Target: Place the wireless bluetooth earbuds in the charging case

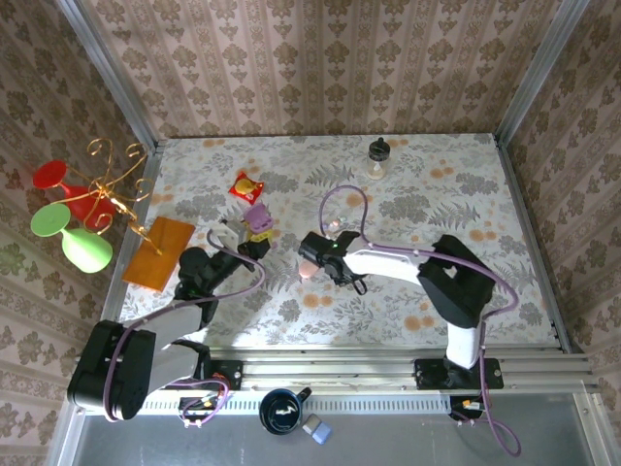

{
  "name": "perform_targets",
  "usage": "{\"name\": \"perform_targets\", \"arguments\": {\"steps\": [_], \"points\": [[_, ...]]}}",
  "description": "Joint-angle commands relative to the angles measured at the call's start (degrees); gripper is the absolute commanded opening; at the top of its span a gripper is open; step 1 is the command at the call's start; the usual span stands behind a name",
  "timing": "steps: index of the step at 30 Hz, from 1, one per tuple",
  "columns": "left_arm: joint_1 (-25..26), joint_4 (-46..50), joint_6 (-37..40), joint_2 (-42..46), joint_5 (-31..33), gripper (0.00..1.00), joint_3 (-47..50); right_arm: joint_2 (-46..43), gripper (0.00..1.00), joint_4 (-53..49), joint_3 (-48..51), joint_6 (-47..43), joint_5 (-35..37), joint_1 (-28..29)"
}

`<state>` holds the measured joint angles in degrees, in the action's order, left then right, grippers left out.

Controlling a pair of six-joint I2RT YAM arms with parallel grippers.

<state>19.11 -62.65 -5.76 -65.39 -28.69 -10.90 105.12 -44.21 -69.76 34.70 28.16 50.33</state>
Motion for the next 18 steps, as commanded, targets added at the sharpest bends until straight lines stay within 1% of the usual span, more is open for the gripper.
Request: {"name": "perform_targets", "arguments": {"steps": [1, 4, 6, 10, 13, 15, 18], "points": [[1.4, -2.0, 2.9, -1.1, 0.0, 0.27, -1.2, -6.2, 0.23, 4.7, 3.1, 0.1, -5.1, -1.8], [2.8, -1.5, 3.8, -2.5, -0.2, 0.27, -2.4, -11.2, 0.23, 9.4, 6.8, 0.3, -11.7, -4.0], [4.1, -0.8, 4.6, -3.4, -0.1, 0.27, -3.3, -14.8, 0.23, 13.0, 9.8, 1.3, -17.4, -6.0], [6.6, 0.7, 7.0, -4.5, 0.4, 0.27, -4.5, -22.5, 0.23, 21.3, 15.6, 3.9, -26.1, -9.6], [9.4, 1.5, 8.7, -5.6, 0.3, 0.27, -5.6, -28.6, 0.23, 26.5, 20.3, 6.0, -33.1, -13.1], [10.5, 1.4, 9.0, -6.8, -0.3, 0.27, -6.3, -32.0, 0.23, 30.5, 23.1, 7.4, -38.3, -15.4], [12.0, 0.2, 9.7, -8.7, -2.7, 0.27, -7.3, -36.4, 0.23, 35.0, 25.7, 7.5, -43.2, -16.7]]}}
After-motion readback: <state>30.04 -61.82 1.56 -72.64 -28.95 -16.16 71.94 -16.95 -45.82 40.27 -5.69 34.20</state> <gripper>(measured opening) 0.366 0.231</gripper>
